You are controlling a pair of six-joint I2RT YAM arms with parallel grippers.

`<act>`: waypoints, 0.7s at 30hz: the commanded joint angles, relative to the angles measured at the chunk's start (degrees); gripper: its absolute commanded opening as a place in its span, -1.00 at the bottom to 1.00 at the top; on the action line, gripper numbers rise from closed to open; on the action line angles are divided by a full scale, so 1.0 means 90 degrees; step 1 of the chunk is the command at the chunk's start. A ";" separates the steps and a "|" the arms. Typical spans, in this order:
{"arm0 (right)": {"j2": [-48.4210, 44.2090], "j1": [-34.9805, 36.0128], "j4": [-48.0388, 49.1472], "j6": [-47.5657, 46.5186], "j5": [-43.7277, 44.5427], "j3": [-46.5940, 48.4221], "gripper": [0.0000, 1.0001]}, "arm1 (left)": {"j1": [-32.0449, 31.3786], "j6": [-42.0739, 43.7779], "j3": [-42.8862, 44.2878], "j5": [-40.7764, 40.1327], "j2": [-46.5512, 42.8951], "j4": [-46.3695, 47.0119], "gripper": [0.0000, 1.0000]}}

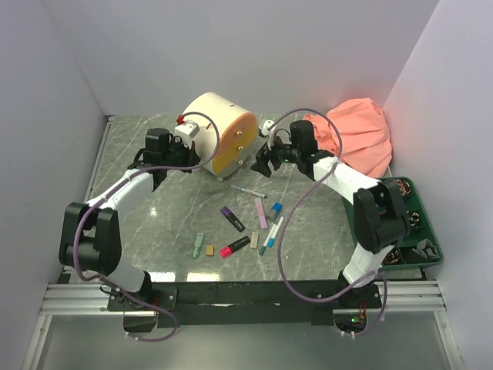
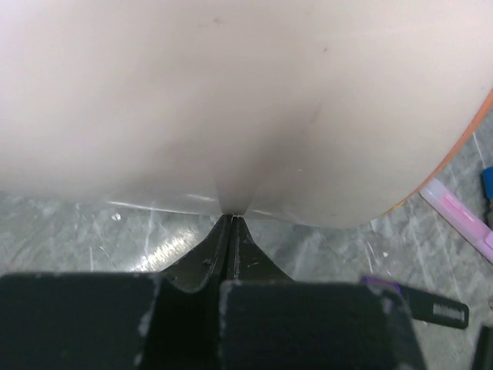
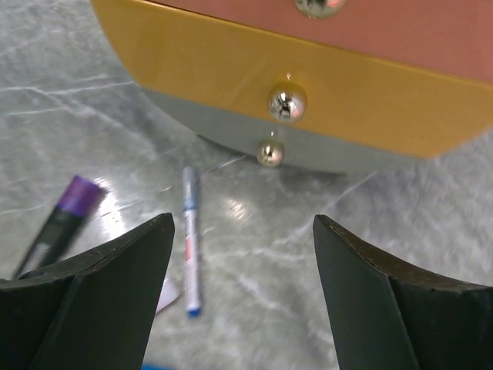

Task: Sort the stationery into containers
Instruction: Move the storage box to the center of the board.

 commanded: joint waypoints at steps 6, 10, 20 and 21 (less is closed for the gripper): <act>0.1300 0.0056 0.0482 -0.0648 -0.0642 0.1223 0.63 | -0.0030 -0.0235 0.1147 -0.0019 0.0854 0.0573 -0.99; 0.1827 0.0036 0.0179 -0.0462 -0.0486 0.1848 0.62 | -0.0020 -0.0420 0.1275 -0.0039 0.1080 0.0602 -0.99; 0.1663 0.0055 0.1359 0.0679 -0.0223 0.1314 0.56 | -0.0020 -0.0792 0.0660 -0.0156 0.0037 -0.0383 -0.21; 0.1624 0.0046 0.1495 0.0854 -0.0203 0.1245 0.56 | -0.0020 -0.0724 0.0611 -0.0166 -0.0052 -0.0520 -0.17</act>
